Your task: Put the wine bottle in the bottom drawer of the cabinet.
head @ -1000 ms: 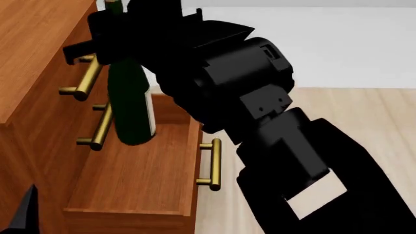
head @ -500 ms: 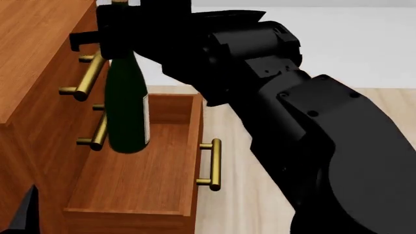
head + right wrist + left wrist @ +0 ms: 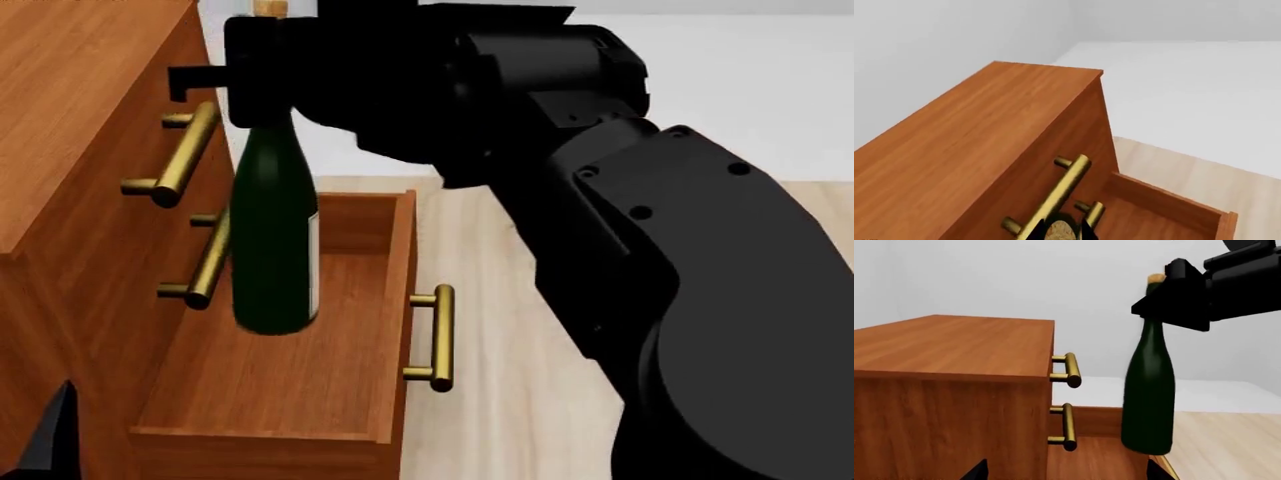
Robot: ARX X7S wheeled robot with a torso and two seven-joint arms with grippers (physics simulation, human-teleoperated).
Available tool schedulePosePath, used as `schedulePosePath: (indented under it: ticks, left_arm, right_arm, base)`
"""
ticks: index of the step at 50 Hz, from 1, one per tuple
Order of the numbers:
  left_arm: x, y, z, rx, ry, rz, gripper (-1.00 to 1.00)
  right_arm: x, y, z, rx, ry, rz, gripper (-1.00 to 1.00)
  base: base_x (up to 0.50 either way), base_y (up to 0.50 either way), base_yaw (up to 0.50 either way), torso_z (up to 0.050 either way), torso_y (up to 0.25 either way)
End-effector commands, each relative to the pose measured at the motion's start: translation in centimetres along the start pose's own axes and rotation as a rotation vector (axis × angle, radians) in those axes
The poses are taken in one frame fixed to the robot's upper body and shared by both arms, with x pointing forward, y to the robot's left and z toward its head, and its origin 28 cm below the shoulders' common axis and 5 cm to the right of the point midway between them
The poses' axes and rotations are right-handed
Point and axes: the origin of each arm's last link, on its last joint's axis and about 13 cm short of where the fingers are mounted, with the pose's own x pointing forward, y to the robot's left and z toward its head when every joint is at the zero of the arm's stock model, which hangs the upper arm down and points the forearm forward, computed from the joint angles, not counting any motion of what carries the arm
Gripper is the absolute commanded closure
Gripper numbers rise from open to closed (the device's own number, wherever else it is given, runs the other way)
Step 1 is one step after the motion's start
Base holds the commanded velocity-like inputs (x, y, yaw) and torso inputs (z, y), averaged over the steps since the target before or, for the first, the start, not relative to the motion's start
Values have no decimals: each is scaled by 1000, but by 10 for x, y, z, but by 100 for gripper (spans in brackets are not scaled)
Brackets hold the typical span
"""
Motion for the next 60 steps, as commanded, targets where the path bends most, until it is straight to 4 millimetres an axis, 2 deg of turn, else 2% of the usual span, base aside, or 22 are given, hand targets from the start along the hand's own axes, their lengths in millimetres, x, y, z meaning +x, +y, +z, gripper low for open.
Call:
schedulePosePath:
  ticks: [1,21,29,60]
  left_arm:
    - [1,1,-2,-3,2,3,-100]
    - [-2,0,2,14,-14,-7,-100]
    - [-2,0,0,3,-12,-8,-100]
    - [0,1,0,8,-14,0,-100]
  right_arm:
    - [-3,-1,2,46,8,29,100]
    - [-2,1,3,20,7,34,100]
    - [0,2,-3,15,30,44,100]
    - [-3,3,0,45,44,71,100]
  base:
    - [0,0,0,0,0]
    - [0,0,0,0,1]
    - [1,0,0,0,-221]
    - [0,0,0,0,-230]
